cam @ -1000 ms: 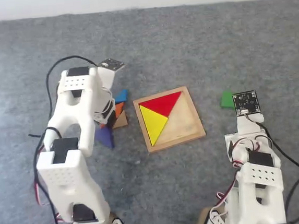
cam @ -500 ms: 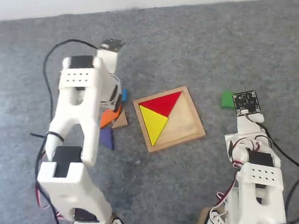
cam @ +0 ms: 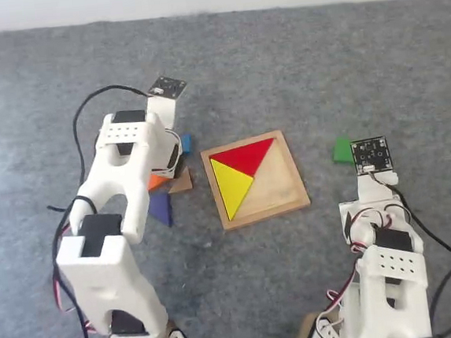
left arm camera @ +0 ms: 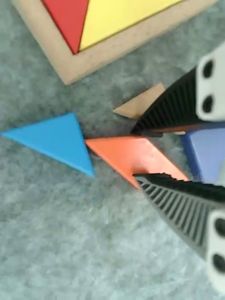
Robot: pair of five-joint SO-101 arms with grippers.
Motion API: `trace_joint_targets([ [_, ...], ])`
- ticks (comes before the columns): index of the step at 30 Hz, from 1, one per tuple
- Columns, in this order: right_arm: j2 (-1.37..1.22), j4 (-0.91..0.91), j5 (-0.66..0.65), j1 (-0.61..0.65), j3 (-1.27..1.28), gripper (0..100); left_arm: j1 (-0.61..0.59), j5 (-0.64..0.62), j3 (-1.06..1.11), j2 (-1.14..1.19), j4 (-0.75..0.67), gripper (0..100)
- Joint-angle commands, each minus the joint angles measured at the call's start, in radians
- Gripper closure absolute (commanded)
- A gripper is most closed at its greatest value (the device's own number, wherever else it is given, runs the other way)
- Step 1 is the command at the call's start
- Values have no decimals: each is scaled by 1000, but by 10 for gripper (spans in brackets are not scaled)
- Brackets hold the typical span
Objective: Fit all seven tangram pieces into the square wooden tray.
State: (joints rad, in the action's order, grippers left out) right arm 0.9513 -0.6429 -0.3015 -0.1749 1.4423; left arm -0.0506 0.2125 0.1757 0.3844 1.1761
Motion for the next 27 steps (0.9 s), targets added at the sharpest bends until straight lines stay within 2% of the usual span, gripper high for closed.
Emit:
trace_joint_targets([
  [1, 21, 22, -11, 5, -11, 914, -5, 54, -7, 31, -17, 880],
  [6, 21, 22, -11, 5, -11, 914, -9, 57, -10, 35, -12, 878],
  [13, 21, 22, -11, 5, -11, 914, -11, 60, -22, 46, 15, 778],
  [22, 21, 22, -11, 5, -11, 914, -11, 100, -30, 46, 35, 779],
  [27, 21, 22, -11, 5, -11, 914, -12, 100, -31, 46, 91, 779],
])
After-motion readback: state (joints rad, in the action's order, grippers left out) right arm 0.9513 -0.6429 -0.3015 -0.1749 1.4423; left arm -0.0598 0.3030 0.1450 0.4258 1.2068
